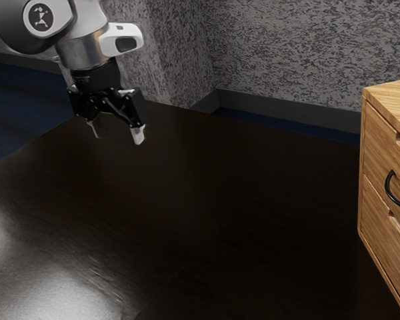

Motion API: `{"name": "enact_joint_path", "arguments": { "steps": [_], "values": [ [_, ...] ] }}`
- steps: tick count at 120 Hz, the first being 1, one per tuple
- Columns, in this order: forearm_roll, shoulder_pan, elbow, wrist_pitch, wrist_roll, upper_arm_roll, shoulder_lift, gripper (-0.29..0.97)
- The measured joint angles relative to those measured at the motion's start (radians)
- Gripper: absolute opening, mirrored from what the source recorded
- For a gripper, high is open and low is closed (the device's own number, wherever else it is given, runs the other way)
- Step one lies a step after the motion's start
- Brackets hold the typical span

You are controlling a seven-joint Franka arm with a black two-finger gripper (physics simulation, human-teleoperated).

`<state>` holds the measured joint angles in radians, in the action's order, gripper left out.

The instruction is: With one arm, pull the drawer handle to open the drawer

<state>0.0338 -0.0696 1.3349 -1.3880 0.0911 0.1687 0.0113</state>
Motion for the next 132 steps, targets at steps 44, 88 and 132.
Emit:
{"name": "enact_joint_path", "arguments": {
  "steps": [44, 88, 132],
  "values": [
    [-0.037, 0.132, -0.168, 0.049, 0.028, -0.156, -0.047, 0.68],
    [-0.046, -0.097, -0.078, -0.003, 0.196, -0.296, -0.008, 0.68],
    [-0.127, -0.079, 0.304, -0.353, 0.476, -0.365, -0.086, 0.68]
  ]
}}
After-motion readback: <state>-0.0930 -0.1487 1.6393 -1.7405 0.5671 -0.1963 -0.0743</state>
